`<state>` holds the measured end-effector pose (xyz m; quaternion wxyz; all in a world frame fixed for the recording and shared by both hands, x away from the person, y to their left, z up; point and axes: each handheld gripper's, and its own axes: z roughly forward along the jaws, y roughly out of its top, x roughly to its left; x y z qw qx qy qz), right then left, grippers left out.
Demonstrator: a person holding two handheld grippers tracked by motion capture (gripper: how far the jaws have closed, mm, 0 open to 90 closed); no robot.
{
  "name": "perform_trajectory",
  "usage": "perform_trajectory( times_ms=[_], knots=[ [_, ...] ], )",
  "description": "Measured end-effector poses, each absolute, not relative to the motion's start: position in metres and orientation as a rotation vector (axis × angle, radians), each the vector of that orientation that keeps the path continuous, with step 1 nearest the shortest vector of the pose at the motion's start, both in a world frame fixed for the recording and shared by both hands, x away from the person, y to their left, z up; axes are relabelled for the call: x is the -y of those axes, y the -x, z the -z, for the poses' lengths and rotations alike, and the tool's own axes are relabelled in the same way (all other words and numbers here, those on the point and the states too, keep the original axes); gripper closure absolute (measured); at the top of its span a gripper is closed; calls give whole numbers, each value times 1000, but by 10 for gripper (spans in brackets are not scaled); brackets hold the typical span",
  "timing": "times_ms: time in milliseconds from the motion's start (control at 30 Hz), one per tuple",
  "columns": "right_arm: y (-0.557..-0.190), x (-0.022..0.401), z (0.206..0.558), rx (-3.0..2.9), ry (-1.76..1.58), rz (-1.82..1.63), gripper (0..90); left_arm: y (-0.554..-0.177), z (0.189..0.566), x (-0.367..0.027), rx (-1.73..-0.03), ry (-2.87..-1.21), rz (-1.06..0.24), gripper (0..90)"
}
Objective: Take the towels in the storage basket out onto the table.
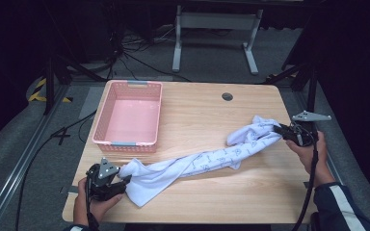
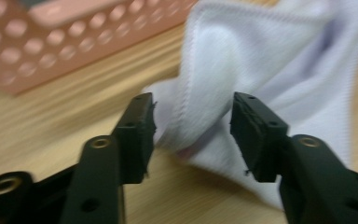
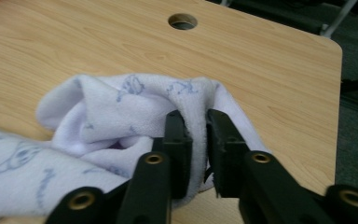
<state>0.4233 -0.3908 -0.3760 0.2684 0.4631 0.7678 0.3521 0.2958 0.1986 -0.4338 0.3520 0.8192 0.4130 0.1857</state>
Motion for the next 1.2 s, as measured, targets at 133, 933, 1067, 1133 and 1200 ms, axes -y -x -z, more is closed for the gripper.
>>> perform_trajectory(
  times_ms=[133, 933, 1067, 1133, 1200],
  knots=[
    [-427, 389, 384, -2090, -1262, -928, 580, -285, 426, -177, -866, -2147, -421, 414],
    [-369, 239, 435, -2609, -469, -942, 503, -297, 460, -113, -771, -2385, -312, 807],
    [-376, 238, 439, -2576, -476, -884, 678, -293, 452, -115, -706, -2373, -337, 867],
    [-377, 243, 436, -2564, -471, -886, 804, -290, 443, -120, -685, -2328, -356, 869],
    [-374, 249, 426, -2548, -439, -879, 832, -288, 436, -124, -692, -2277, -376, 871]
  ],
)
